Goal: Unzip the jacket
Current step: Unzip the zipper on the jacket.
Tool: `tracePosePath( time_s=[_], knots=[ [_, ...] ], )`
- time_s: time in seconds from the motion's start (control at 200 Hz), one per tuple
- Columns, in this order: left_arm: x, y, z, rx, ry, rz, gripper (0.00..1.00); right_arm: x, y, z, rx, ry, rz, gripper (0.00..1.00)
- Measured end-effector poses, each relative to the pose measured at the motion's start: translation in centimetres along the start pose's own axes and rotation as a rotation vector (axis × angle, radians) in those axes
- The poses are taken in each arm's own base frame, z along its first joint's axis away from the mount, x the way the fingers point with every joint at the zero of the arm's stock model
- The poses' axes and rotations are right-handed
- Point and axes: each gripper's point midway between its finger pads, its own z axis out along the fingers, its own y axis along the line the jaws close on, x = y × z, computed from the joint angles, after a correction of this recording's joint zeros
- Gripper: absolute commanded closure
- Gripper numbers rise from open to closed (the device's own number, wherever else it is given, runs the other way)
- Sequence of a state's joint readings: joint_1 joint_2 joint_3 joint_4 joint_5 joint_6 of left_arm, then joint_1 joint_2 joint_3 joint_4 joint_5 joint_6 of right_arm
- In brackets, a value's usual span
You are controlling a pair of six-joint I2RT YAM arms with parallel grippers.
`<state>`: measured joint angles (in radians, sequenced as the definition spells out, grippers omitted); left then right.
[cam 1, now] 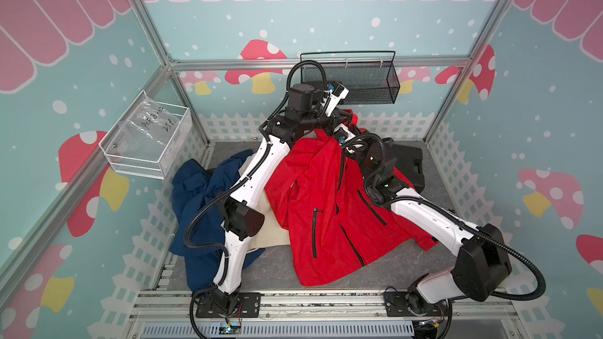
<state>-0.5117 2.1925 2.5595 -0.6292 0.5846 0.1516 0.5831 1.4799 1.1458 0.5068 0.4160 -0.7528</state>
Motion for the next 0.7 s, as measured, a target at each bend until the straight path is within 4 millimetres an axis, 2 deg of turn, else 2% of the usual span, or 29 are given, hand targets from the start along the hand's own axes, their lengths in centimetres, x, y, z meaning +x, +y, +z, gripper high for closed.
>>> tracePosePath(
  time_s=[0.2,0.42,0.56,0.696],
  knots=[
    [0.7,0.1,-0.1,-0.001,0.027,-0.037,1.00,-0.4,1.1,-0.8,-0.005,0.036,-0.068,1.00],
    [1.3,-0.3,-0.1,0.023,0.047,-0.075,1.00,-0.2,1.5,-1.9,-0.010,0.044,-0.084,1.00],
    [1.4,-0.3,-0.2,0.026,0.047,-0.080,1.00,-0.7,1.3,-1.6,-0.046,0.039,-0.051,1.00],
    [1.4,0.2,-0.9,-0.010,0.030,-0.051,1.00,-1.6,0.9,-1.0,-0.162,-0.017,0.015,1.00]
  ],
)
